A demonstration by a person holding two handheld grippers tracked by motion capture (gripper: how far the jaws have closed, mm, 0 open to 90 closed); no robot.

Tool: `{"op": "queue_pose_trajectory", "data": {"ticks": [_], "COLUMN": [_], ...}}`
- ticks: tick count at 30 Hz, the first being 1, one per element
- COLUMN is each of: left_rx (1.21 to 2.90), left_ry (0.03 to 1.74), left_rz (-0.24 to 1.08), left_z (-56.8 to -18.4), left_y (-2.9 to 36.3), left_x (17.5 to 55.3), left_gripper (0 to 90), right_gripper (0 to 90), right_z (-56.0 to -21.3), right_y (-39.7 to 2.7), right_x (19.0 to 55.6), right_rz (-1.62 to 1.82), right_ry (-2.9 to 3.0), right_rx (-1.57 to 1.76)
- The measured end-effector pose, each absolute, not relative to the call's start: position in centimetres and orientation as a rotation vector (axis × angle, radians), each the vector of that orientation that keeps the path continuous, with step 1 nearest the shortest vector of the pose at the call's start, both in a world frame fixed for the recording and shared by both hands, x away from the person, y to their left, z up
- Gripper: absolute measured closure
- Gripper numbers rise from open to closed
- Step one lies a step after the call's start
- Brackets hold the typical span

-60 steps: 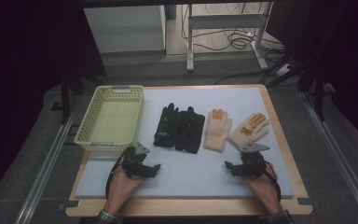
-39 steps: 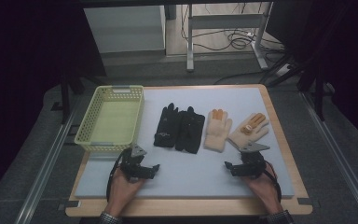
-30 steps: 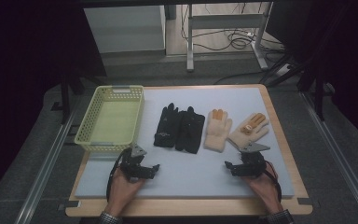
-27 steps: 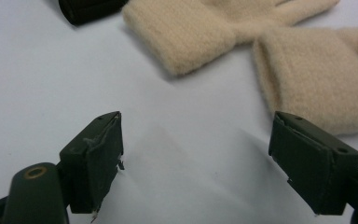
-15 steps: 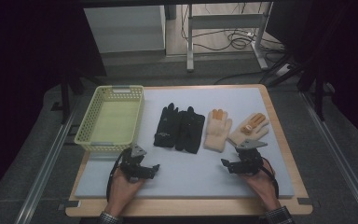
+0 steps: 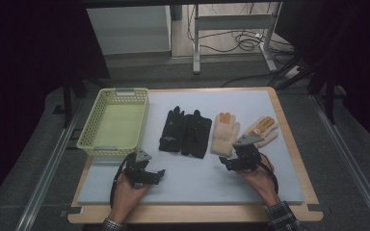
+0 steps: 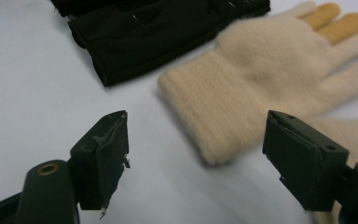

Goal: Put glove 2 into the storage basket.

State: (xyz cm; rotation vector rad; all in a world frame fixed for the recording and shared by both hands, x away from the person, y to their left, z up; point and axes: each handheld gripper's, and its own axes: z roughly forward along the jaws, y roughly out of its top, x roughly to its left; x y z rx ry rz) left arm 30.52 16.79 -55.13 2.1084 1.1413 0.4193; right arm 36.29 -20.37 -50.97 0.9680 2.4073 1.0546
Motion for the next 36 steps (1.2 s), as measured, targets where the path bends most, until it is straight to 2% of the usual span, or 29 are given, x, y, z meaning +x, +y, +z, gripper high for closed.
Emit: {"op": "queue_pose_trajectory", "data": {"ticks": [12, 19, 22, 28, 32, 35, 36], "left_rx": [2.109, 2.109, 2.108, 2.108, 2.107, 2.108, 2.108], "left_ry": [1.141, 1.14, 1.141, 1.14, 1.141, 1.14, 1.14], "left_rz": [0.42, 0.42, 0.419, 0.419, 0.419, 0.42, 0.419], "left_z": [-55.1, -55.1, -55.1, -55.1, -55.1, -55.1, -55.1], "left_y": [16.8, 16.8, 16.8, 16.8, 16.8, 16.8, 16.8], "left_x": [30.5, 30.5, 30.5, 30.5, 30.5, 30.5, 30.5], "left_gripper": [6.8, 6.8, 6.8, 6.8, 6.8, 6.8, 6.8], "right_gripper": [31.8, 40.7, 40.3, 27.7, 25.1, 38.3, 48.5], "right_z": [-49.7, -49.5, -49.6, -50.4, -51.7, -52.5, -52.4], "right_y": [-16.6, -13.8, -12.9, -11.1, -9.7, -9.5, -9.6], "right_x": [39.8, 42.7, 43.9, 45.6, 46.5, 47.0, 46.9], "right_rz": [1.065, 1.033, 1.029, 1.019, 0.939, 0.966, 0.976], "right_ry": [2.43, 2.437, 2.439, 2.471, 2.512, 2.554, 2.554], "right_rx": [0.904, 0.873, 0.876, 0.881, 0.871, 0.942, 0.944]}}
